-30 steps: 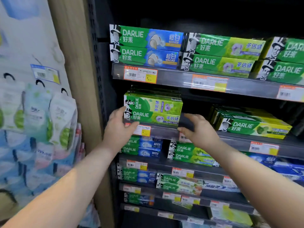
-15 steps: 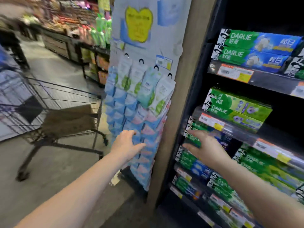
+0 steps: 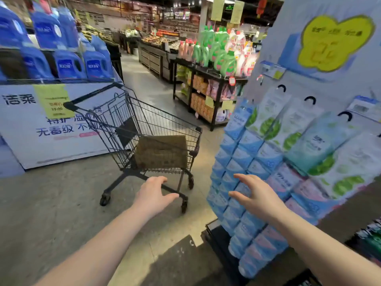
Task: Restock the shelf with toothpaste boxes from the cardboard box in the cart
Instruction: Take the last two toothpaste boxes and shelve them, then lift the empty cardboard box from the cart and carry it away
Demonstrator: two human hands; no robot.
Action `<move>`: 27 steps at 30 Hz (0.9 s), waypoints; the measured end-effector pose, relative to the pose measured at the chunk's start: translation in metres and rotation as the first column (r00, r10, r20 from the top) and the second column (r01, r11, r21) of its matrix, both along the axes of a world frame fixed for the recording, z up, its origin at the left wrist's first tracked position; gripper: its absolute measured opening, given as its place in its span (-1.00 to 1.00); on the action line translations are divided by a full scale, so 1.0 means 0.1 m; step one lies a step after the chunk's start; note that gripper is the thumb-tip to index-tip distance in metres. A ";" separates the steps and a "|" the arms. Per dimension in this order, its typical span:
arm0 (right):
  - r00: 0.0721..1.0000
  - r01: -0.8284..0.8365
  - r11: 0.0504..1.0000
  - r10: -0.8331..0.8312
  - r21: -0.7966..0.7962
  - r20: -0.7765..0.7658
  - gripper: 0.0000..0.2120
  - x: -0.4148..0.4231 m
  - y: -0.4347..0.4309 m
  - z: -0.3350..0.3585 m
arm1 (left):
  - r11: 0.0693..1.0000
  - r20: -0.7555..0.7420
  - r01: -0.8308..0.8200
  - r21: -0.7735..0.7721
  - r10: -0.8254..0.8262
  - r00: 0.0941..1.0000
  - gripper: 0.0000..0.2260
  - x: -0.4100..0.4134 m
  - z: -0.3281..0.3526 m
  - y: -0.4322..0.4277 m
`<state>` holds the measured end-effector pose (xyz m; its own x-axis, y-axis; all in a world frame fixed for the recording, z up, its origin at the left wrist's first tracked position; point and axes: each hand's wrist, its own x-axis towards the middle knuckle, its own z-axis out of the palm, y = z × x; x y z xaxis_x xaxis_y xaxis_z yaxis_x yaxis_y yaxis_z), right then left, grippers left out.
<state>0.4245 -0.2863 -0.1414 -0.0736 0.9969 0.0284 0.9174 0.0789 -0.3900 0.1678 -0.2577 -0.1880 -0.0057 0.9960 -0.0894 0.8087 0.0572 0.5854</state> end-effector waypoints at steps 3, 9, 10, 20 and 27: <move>1.000 -0.006 1.000 0.006 -0.021 -0.006 -0.46 -0.46 0.48 -0.08 | 1.000 -0.019 -0.028 -0.014 0.028 0.999 -0.42 -0.50 -0.01 0.39; 0.999 -0.013 0.999 0.011 -0.049 -0.040 -0.46 -1.15 1.33 -0.18 | 0.995 -0.015 -0.076 -0.067 0.075 0.997 -0.43 -1.22 -0.07 1.08; 1.000 -0.017 0.999 0.016 -0.039 -0.018 -0.46 -1.22 1.46 -0.20 | 0.994 -0.013 -0.076 -0.079 0.075 0.997 -0.43 -1.30 -0.09 1.18; 0.998 -0.066 0.994 0.064 -0.083 -0.029 -0.41 -1.63 3.10 -0.48 | 0.984 0.029 -0.134 -0.119 0.139 0.990 -0.46 -1.79 -0.32 2.50; 0.996 -0.046 0.982 0.031 -0.185 -0.083 -0.41 -1.63 4.60 -0.60 | 0.979 -0.041 -0.180 -0.091 0.177 0.983 -0.41 -1.77 -0.31 3.95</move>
